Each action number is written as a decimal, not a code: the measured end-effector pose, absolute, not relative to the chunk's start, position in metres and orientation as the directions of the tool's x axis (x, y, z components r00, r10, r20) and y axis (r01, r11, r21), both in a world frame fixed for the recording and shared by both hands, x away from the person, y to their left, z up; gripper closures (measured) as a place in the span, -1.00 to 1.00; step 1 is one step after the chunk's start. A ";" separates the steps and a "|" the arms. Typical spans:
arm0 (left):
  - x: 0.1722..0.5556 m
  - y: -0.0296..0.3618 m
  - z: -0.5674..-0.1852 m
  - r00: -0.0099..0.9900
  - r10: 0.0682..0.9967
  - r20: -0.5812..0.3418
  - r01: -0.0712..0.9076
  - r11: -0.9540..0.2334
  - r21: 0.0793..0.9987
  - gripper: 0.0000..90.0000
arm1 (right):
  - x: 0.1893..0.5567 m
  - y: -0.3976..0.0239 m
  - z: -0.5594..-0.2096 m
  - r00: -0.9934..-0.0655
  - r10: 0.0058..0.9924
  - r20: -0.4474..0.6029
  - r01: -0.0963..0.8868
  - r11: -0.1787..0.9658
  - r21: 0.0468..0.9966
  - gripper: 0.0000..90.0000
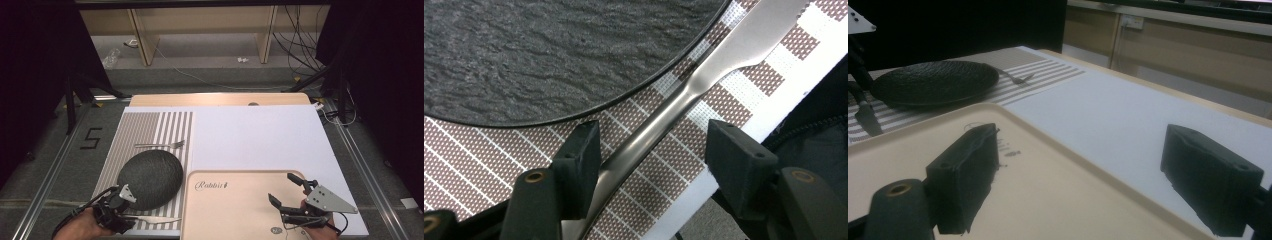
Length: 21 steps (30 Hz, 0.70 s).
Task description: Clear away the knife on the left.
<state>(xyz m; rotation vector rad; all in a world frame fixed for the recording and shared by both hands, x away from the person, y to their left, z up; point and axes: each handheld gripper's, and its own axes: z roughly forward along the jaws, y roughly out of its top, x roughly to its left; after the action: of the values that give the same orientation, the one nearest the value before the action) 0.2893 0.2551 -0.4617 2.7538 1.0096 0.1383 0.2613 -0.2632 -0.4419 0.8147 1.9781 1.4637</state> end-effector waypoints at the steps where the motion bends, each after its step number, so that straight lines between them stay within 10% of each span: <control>1: 0.289 0.255 -0.461 0.764 0.645 0.018 0.627 -0.747 0.221 -0.06 | 0.261 -0.263 -0.442 -0.670 0.739 -0.071 0.149 0.228 0.962 -0.64; 21: 0.294 0.235 -0.461 0.841 0.538 0.050 0.532 -0.841 0.099 0.37 | 0.262 -0.260 -0.444 -0.687 0.723 -0.070 0.161 0.246 0.956 -0.63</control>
<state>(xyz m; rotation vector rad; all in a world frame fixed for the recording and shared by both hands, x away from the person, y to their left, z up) 0.2941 0.2346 -0.4610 2.9360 0.8551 0.1163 0.2618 -0.2598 -0.4442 0.8038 2.0156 1.4546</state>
